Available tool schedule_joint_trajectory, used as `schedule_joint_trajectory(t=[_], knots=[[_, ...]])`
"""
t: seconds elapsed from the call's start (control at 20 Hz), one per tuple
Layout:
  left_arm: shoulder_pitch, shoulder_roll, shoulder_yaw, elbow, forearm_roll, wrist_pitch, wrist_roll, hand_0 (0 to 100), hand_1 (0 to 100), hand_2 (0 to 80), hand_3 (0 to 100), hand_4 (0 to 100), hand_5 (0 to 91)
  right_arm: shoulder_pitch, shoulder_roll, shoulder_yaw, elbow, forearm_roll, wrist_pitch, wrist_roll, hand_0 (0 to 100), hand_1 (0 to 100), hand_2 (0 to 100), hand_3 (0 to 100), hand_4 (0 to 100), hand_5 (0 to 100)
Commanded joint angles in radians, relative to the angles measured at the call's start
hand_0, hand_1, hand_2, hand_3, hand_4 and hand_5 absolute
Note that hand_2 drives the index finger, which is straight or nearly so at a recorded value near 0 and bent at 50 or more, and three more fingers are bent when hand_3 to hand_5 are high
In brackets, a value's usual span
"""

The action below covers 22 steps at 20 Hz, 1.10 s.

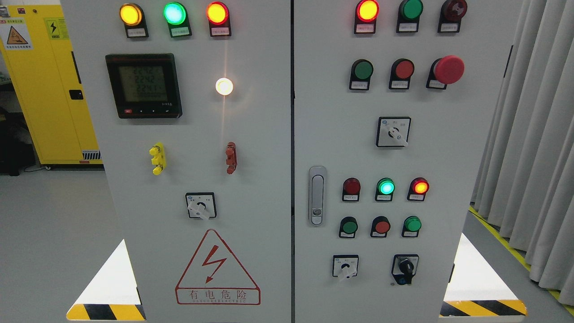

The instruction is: Press green start button

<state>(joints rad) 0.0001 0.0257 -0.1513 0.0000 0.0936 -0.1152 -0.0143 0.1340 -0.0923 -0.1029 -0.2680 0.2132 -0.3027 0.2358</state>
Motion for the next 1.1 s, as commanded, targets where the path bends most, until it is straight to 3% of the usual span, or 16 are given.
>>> schedule_joint_trajectory(t=[0.0, 0.1, 0.3, 0.45, 0.65, 0.7, 0.9, 1.0, 1.05], knots=[[-0.031, -0.023, 0.001, -0.025, 0.0, 0.0, 0.0, 12, 56, 0.0, 0, 0, 0.0, 0.152, 0.006, -0.012, -0.51, 0.097, -0.009, 0.057, 15, 43, 0, 0, 0, 0], [-0.031, -0.029, 0.001, -0.026, 0.0, 0.0, 0.0, 12, 56, 0.0, 0, 0, 0.0, 0.22, 0.003, -0.011, -0.685, 0.121, -0.01, 0.102, 15, 43, 0, 0, 0, 0], [-0.031, -0.053, 0.001, -0.026, 0.0, 0.0, 0.0, 12, 56, 0.0, 0, 0, 0.0, 0.334, -0.003, 0.002, -0.965, 0.124, -0.025, 0.143, 16, 44, 0, 0, 0, 0], [-0.031, -0.069, 0.001, -0.026, 0.0, 0.0, 0.0, 12, 56, 0.0, 0, 0, 0.0, 0.369, -0.003, 0.005, -1.059, 0.126, -0.128, 0.14, 17, 44, 0, 0, 2, 0], [-0.031, -0.075, -0.001, -0.026, 0.0, 0.0, 0.0, 12, 56, 0.0, 0, 0, 0.0, 0.372, -0.001, 0.009, -1.175, 0.155, -0.284, 0.145, 16, 45, 0, 11, 5, 0], [-0.031, -0.076, -0.001, -0.026, 0.0, 0.0, 0.0, 12, 56, 0.0, 0, 0, 0.0, 0.375, 0.0, 0.006, -1.226, 0.172, -0.294, 0.145, 14, 47, 0, 18, 12, 0], [-0.031, -0.107, -0.001, -0.026, -0.002, 0.0, 0.0, 12, 56, 0.0, 0, 0, 0.0, 0.414, 0.011, 0.0, -1.454, 0.294, -0.294, 0.145, 15, 47, 0, 24, 18, 3], [-0.031, -0.112, -0.001, -0.026, -0.002, 0.0, 0.0, 12, 56, 0.0, 0, 0, 0.0, 0.409, 0.034, -0.001, -1.542, 0.379, -0.295, 0.14, 16, 47, 0, 31, 28, 15], [-0.031, -0.11, -0.001, -0.026, -0.002, 0.0, 0.0, 12, 56, 0.0, 0, 0, 0.0, 0.4, 0.04, 0.0, -1.568, 0.411, -0.294, 0.136, 17, 47, 0, 32, 29, 16]])
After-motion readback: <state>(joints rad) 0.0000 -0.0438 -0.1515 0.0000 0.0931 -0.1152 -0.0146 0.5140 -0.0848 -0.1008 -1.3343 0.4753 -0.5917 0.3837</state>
